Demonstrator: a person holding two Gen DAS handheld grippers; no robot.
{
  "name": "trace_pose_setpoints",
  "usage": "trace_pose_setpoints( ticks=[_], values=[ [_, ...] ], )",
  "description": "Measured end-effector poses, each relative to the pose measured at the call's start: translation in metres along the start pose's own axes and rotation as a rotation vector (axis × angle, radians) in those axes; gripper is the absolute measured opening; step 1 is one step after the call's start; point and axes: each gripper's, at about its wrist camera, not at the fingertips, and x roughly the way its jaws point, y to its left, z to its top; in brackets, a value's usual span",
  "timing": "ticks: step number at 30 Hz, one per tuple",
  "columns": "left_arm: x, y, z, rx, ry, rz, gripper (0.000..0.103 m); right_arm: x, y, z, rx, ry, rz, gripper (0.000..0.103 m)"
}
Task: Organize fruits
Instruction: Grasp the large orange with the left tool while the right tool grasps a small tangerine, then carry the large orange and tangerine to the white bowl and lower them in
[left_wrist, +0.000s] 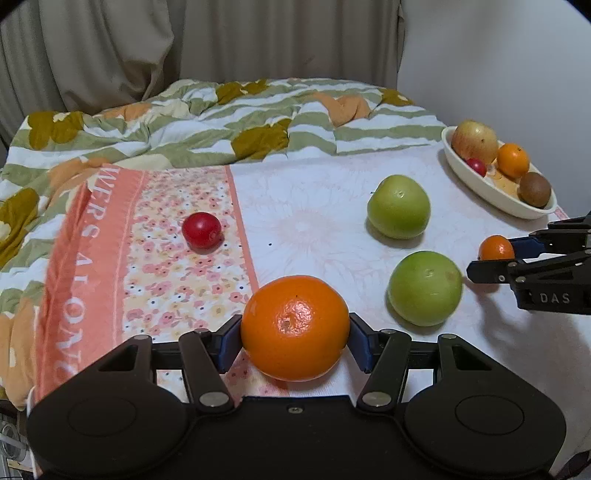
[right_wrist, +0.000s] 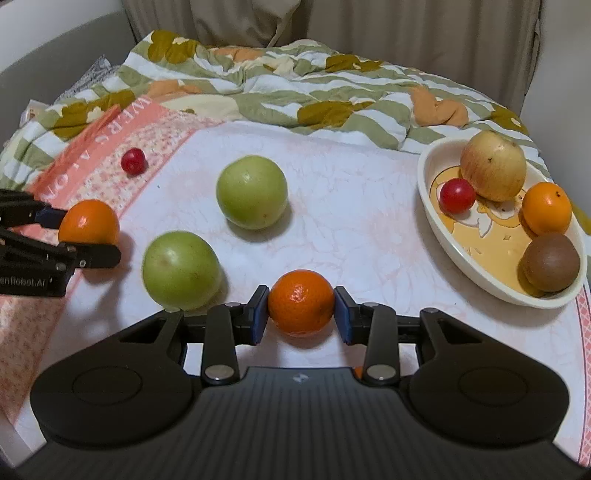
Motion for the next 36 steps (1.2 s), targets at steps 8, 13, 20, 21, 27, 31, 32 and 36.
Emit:
trace_pose_setpoints(
  ticks=[8, 13, 20, 21, 27, 31, 32, 36],
  values=[
    [-0.045, -0.005, -0.007, -0.041, -0.070, 0.013, 0.063, -0.039, 0.009, 0.007, 0.067, -0.038, -0.012, 0.052],
    [-0.071, -0.010, -0.005, -0.048, -0.115, -0.012, 0.063, -0.072, 0.014, 0.006, 0.108, -0.067, -0.045, 0.052],
    [-0.102, -0.024, 0.002, -0.020, -0.180, -0.070, 0.063, -0.110, 0.011, 0.005, 0.171, -0.068, -0.115, 0.052],
    [-0.104, -0.027, 0.004, -0.015, -0.187, -0.073, 0.063, -0.115, 0.009, 0.005, 0.174, -0.073, -0.122, 0.052],
    [-0.115, -0.049, 0.016, -0.023, -0.219, -0.061, 0.063, -0.137, -0.014, 0.005, 0.173, -0.113, -0.114, 0.052],
    [-0.120, -0.077, 0.025, -0.034, -0.241, -0.026, 0.063, -0.147, -0.041, 0.004, 0.159, -0.136, -0.083, 0.052],
    [-0.122, -0.082, 0.027, -0.042, -0.245, -0.018, 0.063, -0.149, -0.049, 0.004, 0.148, -0.138, -0.076, 0.052],
    [-0.122, -0.113, 0.040, -0.081, -0.264, 0.011, 0.063, -0.154, -0.082, 0.006, 0.121, -0.143, -0.040, 0.052]
  ],
)
